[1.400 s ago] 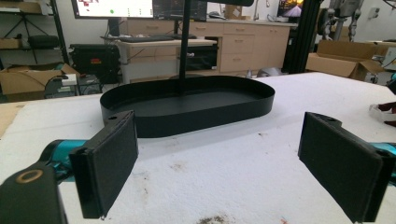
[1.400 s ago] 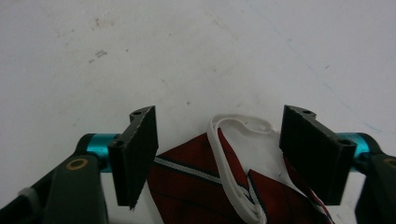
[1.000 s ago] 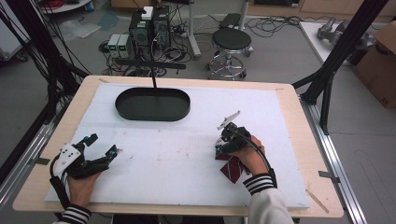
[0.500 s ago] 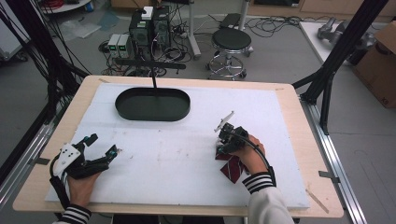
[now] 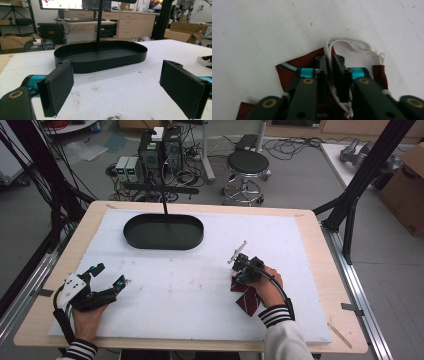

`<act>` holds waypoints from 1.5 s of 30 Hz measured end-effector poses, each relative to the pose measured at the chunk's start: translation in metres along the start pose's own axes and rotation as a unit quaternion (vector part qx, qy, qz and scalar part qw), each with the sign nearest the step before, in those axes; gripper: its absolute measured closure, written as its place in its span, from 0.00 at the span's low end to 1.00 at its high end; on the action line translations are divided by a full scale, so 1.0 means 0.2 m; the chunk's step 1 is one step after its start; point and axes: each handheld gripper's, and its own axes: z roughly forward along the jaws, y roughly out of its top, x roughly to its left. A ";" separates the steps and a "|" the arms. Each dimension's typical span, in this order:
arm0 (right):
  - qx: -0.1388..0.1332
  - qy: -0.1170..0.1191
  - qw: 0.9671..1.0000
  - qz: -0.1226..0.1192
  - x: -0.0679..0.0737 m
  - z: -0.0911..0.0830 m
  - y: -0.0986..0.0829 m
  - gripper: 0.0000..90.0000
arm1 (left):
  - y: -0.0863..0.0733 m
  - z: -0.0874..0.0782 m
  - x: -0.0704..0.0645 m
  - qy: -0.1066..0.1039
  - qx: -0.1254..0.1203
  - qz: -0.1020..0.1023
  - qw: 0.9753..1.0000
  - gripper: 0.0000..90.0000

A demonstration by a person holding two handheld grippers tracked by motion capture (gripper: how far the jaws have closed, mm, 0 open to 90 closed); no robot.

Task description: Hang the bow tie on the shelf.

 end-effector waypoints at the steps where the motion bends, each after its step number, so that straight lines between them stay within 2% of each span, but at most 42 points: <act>1: 0.003 -0.004 1.000 -0.001 0.00 0.00 0.00 0.96 | 0.00 0.00 0.00 0.000 0.000 0.000 1.000 0.14; 6: 0.000 -0.012 1.000 0.003 0.00 -0.01 0.00 0.96 | 0.00 0.00 0.00 0.000 0.000 0.000 1.000 0.14; 16: -0.055 -0.014 0.998 0.018 0.00 -0.08 -0.01 0.96 | 0.00 0.00 0.00 0.000 0.000 0.000 1.000 0.14; 20: -0.099 -0.008 0.995 0.025 -0.01 -0.12 -0.02 0.97 | 0.00 0.00 0.00 0.001 0.001 0.002 1.000 0.14; 24: -0.145 -0.013 0.989 0.035 -0.01 -0.18 -0.03 0.97 | 0.00 0.00 0.00 0.001 0.001 0.002 1.000 0.14; 28: -0.192 -0.029 0.980 0.040 -0.01 -0.23 -0.04 0.97 | 0.00 0.00 0.00 0.001 0.001 0.002 1.000 0.14; 29: -0.205 -0.031 0.977 0.044 -0.01 -0.24 -0.04 0.97 | 0.00 0.00 0.00 0.001 0.001 0.002 1.000 0.14; 30: -0.210 -0.034 0.976 0.045 -0.01 -0.25 -0.04 0.97 | 0.00 0.00 0.00 0.001 0.000 0.001 1.000 0.14; 34: -0.267 -0.051 0.961 0.053 -0.01 -0.30 -0.05 0.97 | 0.00 0.00 0.00 0.001 0.002 0.002 1.000 0.14; 35: -0.284 -0.057 0.955 0.058 -0.01 -0.32 -0.05 0.97 | 0.00 0.00 0.00 0.002 0.000 0.001 1.000 0.14; 39: -0.316 -0.073 0.944 0.064 0.00 -0.36 -0.06 0.97 | 0.00 0.00 0.00 0.002 0.001 0.002 1.000 0.14; 42: -0.344 -0.080 0.933 0.067 0.01 -0.39 -0.06 0.97 | 0.00 0.00 0.00 0.002 0.001 0.002 1.000 0.14; 43: -0.359 -0.084 0.927 0.066 0.01 -0.40 -0.06 0.97 | 0.00 0.00 0.00 0.002 0.000 0.002 1.000 0.14; 44: -0.368 -0.088 0.923 0.064 0.02 -0.41 -0.06 0.97 | 0.00 0.00 0.00 0.002 0.000 0.002 1.000 0.14; 45: -0.373 -0.090 0.921 0.063 0.02 -0.42 -0.06 0.97 | 0.00 0.00 0.00 0.002 0.000 0.000 1.000 0.14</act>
